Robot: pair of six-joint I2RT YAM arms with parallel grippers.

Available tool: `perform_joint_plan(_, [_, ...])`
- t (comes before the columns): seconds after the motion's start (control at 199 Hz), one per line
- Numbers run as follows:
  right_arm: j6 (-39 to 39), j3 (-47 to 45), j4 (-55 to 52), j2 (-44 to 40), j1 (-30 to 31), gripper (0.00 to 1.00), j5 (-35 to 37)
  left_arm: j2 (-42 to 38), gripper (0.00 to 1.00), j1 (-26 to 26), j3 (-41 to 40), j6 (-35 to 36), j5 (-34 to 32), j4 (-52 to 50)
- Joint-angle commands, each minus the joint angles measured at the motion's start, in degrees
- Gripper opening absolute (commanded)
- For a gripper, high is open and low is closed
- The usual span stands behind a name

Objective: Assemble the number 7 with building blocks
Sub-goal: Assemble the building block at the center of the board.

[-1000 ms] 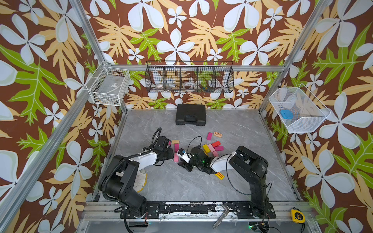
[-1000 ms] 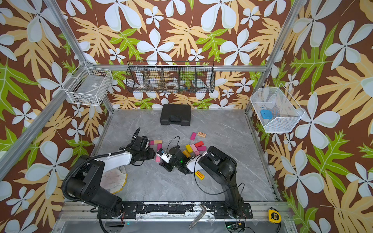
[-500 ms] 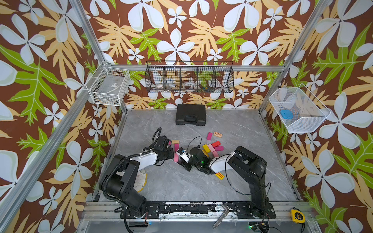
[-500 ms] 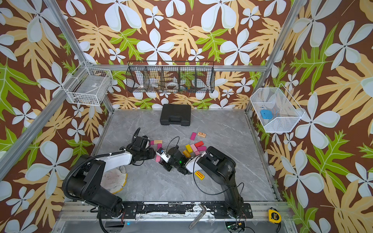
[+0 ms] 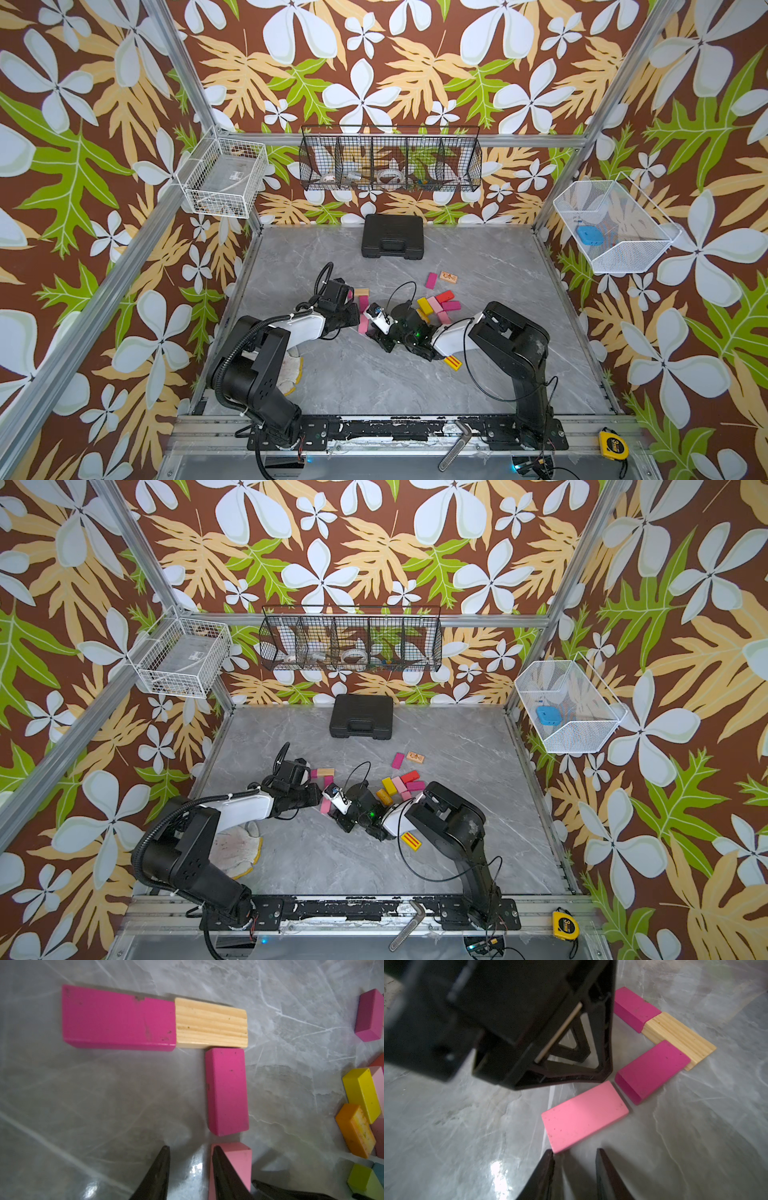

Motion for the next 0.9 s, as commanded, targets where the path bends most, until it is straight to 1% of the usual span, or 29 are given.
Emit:
perform_joint_plan(0.0, [1.03, -0.50, -6.57, 0.52, -0.05, 0.35, 2.22, 0.76, 0.37, -0.17, -0.26, 0.00, 0.92, -6.69])
perform_joint_plan(0.481, [1.11, -0.83, -6.04, 0.34, -0.05, 0.35, 2.38, -1.06, 0.36, -0.12, -0.69, -0.35, -1.44, -7.43])
perform_joint_plan(0.898, [1.38, -1.28, -5.64, 0.14, -0.05, 0.35, 3.02, -1.22, 0.36, -0.19, -0.61, -0.27, -1.55, -7.42])
